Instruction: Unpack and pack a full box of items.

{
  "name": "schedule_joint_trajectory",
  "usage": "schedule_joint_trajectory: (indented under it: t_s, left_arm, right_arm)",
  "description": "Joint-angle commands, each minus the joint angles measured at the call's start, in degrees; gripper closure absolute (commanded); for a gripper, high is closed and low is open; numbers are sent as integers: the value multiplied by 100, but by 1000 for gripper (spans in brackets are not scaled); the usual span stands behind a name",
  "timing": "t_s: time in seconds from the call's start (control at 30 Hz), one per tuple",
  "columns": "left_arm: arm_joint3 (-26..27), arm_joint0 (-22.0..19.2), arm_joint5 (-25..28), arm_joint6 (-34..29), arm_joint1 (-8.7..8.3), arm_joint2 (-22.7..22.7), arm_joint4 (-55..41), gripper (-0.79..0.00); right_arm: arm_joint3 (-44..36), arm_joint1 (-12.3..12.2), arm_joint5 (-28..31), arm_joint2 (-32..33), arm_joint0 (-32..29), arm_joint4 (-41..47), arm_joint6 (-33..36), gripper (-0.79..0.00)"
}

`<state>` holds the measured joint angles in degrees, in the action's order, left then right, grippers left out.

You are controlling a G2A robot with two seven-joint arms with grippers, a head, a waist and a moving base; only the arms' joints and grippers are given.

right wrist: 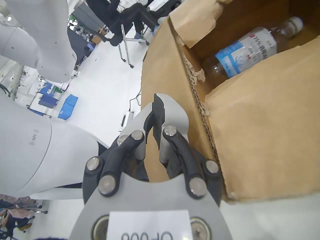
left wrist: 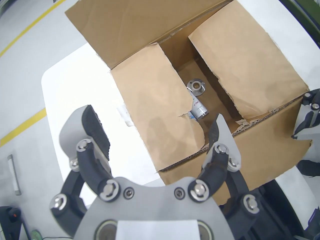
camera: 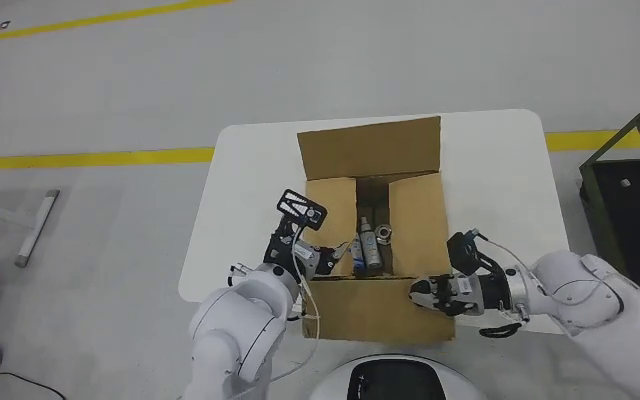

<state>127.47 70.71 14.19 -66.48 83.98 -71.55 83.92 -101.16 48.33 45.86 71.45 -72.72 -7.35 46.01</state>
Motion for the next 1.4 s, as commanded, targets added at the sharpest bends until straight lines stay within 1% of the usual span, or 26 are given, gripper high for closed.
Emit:
schedule_joint_trajectory:
  t_s: [0.0, 0.13, 0.23, 0.27, 0.3, 0.33, 0.43, 0.57, 0.67, 0.77, 0.8, 0.83, 0.87, 0.9, 1.0, 1.03, 1.07, 1.1, 1.37]
  left_arm:
    - [-51, -18, -173, 73, 10, 132, -5, -785]
    - [-207, -125, -472, 248, 41, 452, 7, -785]
    - [-391, -259, -686, 282, 69, 671, 50, -785]
    - [-454, -298, -728, 291, 78, 754, 77, -785]
    - [-542, -325, -772, 286, 86, 838, 103, -785]
    - [-611, -357, -814, 288, 94, 908, 145, -785]
    - [-874, -418, -903, 314, 110, 1125, 369, -785]
    - [-1236, -454, -1009, 399, 122, 1373, 887, -785]
    - [-1476, -462, -1163, 445, 134, 1496, 1266, -785]
    - [-1670, -464, -1221, 509, 139, 1606, 1679, -785]
    - [-1712, -462, -1217, 521, 139, 1634, 1811, -739]
    - [-1737, -452, -1226, 531, 140, 1650, 1898, -600]
    - [-1751, -441, -1252, 538, 143, 1654, 1953, -523]
    - [-1774, -437, -1262, 533, 144, 1652, 2039, -372]
    - [-1810, -417, -1254, 588, 145, 1660, 2279, -175]
    - [-1831, -424, -1230, 628, 140, 1661, 2448, -154]
    - [-1841, -413, -1221, 680, 138, 1668, 2552, -89]
    - [-1845, -385, -1250, 698, 142, 1658, 2561, 0]
    - [-1694, -288, -1296, 747, 169, 1526, 2542, 0]
  right_arm:
    - [-1, -5, -23, 312, -75, -178, -574, 0]
    - [-54, -13, -407, 1069, -425, -681, -1769, 0]
    - [-134, -11, -785, 1561, -778, -1161, -2501, 0]
    - [-166, -8, -952, 1693, -892, -1405, -2698, 0]
    - [-195, -11, -1209, 1831, -987, -1850, -2819, 0]
    - [-291, -1, -1390, 1878, -1099, -2136, -2987, 0]
    - [-427, 49, -1809, 1896, -1406, -2527, -3568, 0]
    - [-558, 112, -2325, 1801, -1592, -3177, -4138, 0]
    - [-625, 155, -2547, 1669, -1614, -3498, -4390, 0]
    - [-657, 189, -2597, 1535, -1570, -3682, -4475, 0]
    - [-662, 198, -2595, 1502, -1547, -3730, -4476, 0]
    - [-661, 207, -2594, 1474, -1524, -3760, -4470, 0]
    - [-660, 215, -2594, 1453, -1499, -3777, -4474, 0]
    - [-660, 224, -2583, 1431, -1476, -3783, -4468, 0]
    - [-643, 246, -2553, 1385, -1402, -3803, -4436, 0]
    - [-641, 253, -2529, 1368, -1377, -3809, -4422, 0]
    - [-636, 261, -2522, 1360, -1352, -3810, -4414, 0]
    - [-636, 268, -2520, 1353, -1331, -3814, -4407, 0]
    - [-666, 316, -2452, 1330, -1206, -3840, -4332, 0]
